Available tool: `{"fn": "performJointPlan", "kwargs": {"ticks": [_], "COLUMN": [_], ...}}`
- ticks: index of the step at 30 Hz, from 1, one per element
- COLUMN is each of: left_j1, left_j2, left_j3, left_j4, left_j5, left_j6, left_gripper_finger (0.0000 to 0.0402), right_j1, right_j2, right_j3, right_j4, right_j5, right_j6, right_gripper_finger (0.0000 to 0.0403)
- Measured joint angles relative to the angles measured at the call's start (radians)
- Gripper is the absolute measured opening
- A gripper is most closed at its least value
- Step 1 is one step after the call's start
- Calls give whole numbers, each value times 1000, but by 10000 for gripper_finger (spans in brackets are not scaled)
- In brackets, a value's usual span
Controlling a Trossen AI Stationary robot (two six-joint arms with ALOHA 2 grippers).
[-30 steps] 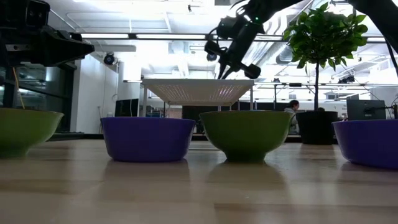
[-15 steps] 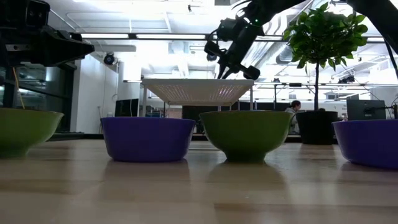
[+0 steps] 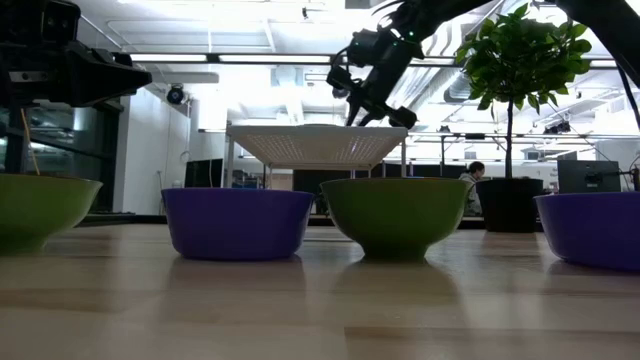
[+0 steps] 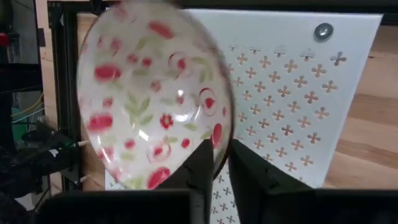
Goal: Pick & Place Mini bowls
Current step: Put the bottom green bowl on the shelf
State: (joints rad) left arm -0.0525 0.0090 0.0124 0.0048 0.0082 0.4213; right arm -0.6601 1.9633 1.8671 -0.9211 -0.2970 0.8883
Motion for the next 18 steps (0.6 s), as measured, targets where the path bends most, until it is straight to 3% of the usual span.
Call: {"fn": "performJointPlan", "kwargs": {"ticks": [8, 18], "left_j1": [0, 0], "left_j2": [0, 0], "left_j3": [0, 0], "left_j4": [0, 0], "left_j5": [0, 0], "left_j6": [0, 0], "left_gripper_finger": [0, 0], "right_j1": [2, 15], "right_j2": [0, 0], "right_j3": [0, 2], "right_j4": [0, 5], "right_j5": [-2, -51], "right_j6": [-7, -26], "right_gripper_finger": [87, 97]}}
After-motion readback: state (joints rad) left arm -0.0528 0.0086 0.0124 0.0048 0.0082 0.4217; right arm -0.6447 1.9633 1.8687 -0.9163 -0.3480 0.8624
